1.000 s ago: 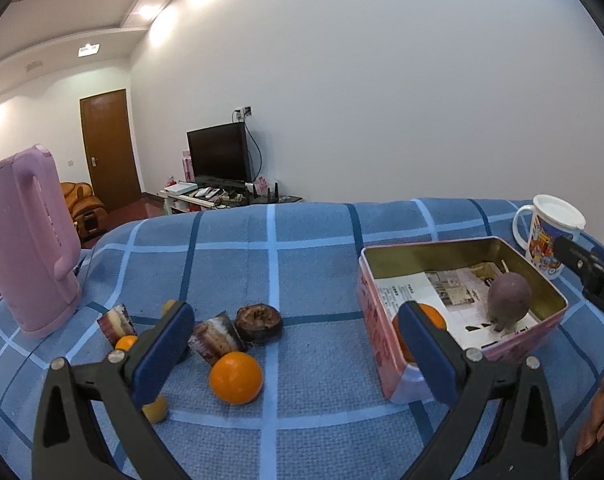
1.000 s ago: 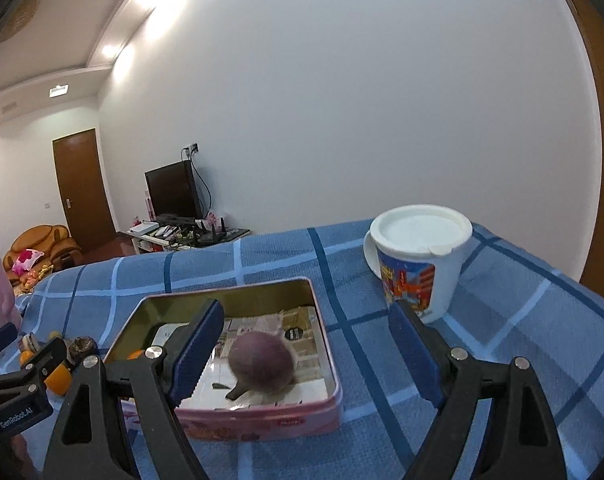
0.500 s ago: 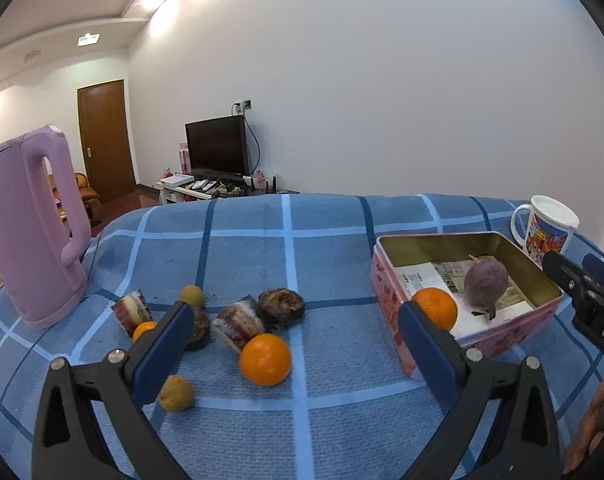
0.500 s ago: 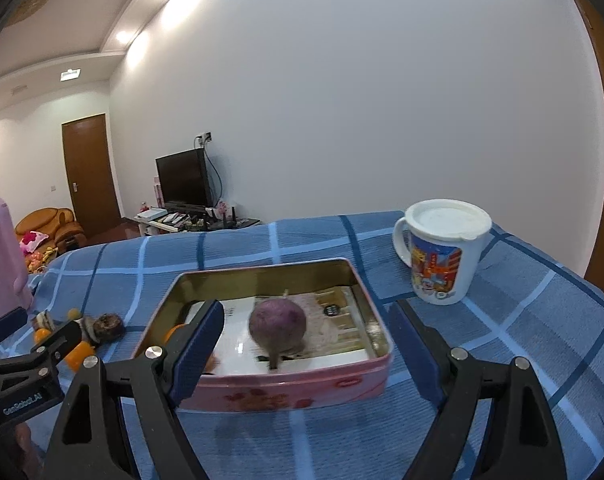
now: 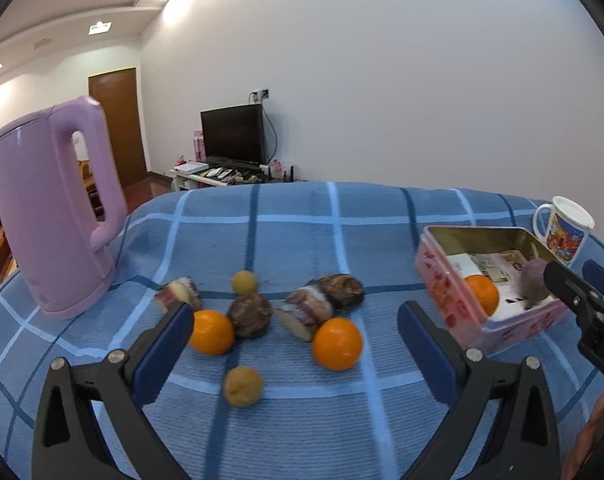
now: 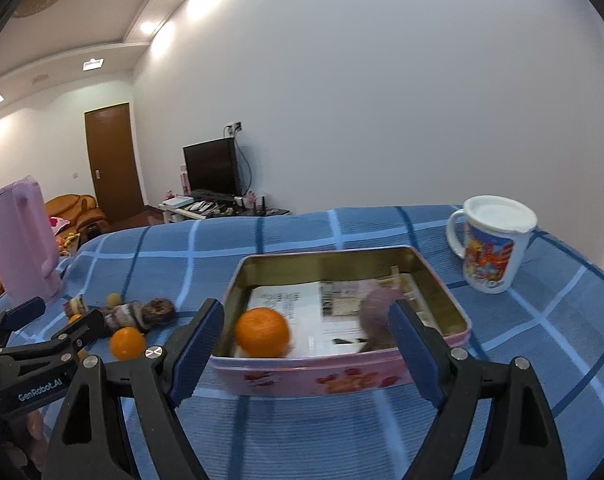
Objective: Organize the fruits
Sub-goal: 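Withdraw both open grippers from the tin back toward the remaining fruits, then grasp a mandarin with the right gripper while the left grasps a small brown round fruit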
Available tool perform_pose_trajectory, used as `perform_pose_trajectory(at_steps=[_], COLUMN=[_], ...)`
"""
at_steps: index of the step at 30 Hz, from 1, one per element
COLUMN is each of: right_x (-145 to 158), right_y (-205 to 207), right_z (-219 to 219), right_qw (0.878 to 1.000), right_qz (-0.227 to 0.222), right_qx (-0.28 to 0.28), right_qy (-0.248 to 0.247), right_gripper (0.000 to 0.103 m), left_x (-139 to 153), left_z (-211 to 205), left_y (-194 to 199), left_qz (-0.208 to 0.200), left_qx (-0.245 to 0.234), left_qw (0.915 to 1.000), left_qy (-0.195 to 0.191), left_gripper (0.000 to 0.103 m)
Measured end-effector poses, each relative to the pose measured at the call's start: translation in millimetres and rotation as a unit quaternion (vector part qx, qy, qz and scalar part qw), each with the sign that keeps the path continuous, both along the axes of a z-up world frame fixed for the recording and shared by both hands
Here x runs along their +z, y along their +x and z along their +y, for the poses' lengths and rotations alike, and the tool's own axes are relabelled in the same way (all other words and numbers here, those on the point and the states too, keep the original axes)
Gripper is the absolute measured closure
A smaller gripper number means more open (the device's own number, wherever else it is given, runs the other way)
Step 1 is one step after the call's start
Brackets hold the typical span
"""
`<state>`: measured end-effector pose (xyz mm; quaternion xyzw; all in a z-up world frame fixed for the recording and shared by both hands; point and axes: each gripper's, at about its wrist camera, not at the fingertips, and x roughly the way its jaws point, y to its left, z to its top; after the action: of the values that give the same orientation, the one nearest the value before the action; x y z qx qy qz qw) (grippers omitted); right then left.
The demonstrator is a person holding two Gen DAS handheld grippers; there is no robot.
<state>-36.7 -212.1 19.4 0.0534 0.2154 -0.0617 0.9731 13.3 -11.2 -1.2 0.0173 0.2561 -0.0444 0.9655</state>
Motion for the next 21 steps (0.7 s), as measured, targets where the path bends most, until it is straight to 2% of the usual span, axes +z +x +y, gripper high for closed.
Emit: perform_pose_trajectory(at_steps=[4,10,13,15,21], right_x=[-1,-4,-7,-10,-21], right_y=[4,14,21,30,56], right_z=[17,45,62,74,105], right_qw=[1.000,0.998,0.996,0.994,0.982], right_qz=[0.007,0.023,0.038,0.056,0.106], right_qx=[0.018,0.053,0.077,0.098,0.156], right_qy=[0.000,0.002,-0.003,-0.001,0.022], right_gripper=[0.018,0.018,0.026,0.038,0.040], left_x=[-1,-4,-5,-4,1], left_z=[15,49,68,86,132], left_y=[4,13,20,23,28], left_qz=[0.007,0.015,0.027,0.032,0.044], left_qx=[0.003,0.020,0.028,0.045,0.060], left_qw=[1.0000,0.9993,0.9984,0.9979,0.9970], left_qy=[0.003,0.029,0.042,0.035,-0.022], left_gripper=[0.000,0.000,0.000,0.000,0.000])
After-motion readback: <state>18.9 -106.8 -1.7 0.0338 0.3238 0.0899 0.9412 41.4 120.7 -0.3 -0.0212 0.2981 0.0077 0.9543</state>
